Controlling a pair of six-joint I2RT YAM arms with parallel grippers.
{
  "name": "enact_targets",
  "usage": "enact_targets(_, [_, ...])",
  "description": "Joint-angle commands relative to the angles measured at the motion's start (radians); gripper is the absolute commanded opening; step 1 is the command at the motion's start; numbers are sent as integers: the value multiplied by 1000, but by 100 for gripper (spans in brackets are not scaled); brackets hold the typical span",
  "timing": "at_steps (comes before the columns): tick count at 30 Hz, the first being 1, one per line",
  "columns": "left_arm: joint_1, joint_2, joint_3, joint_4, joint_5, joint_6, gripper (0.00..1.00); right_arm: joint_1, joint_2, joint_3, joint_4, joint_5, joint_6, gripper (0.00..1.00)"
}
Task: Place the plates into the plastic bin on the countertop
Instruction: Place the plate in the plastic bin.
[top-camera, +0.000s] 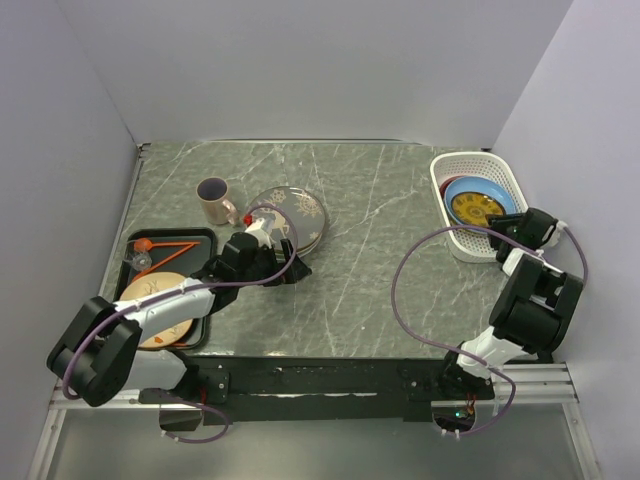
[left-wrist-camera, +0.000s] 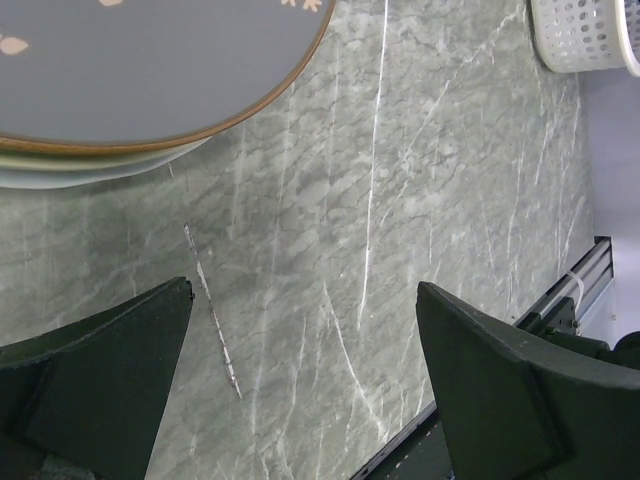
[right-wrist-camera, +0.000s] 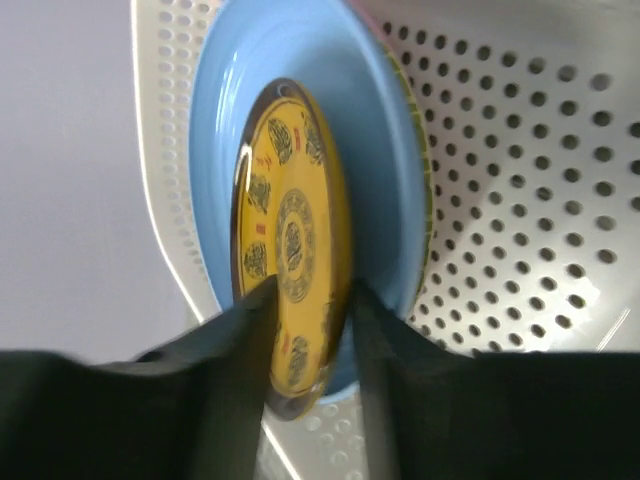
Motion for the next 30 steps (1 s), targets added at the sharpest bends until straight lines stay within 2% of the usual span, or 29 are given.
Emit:
enact_targets(1, [-3,16,30,62,11,25,99,10,3,41,26,5,-30,57])
enact_targets(5, [-3,24,31,67,9,24,99,16,-13,40,16,6,-35,75])
enact_targets(12, [-3,-3,26,55,-1,21,99,25,-74,29,-2,14,-35,89])
enact_targets(19, [-3,-36,33,18,-21,22,99,44,-169,9,12,6,-38,94])
enact_targets(21, [-3,-48,34,7,-26,21,99,45,-192,-18,70,-53,-15,96])
enact_targets(26, [-3,-75,28,-24,-35,24,99,68,-175,14,116,-148,5,100])
enact_targets(30, [-3,-106,19,-40,-47,22,99,113,-174,20,119,-156,5,100])
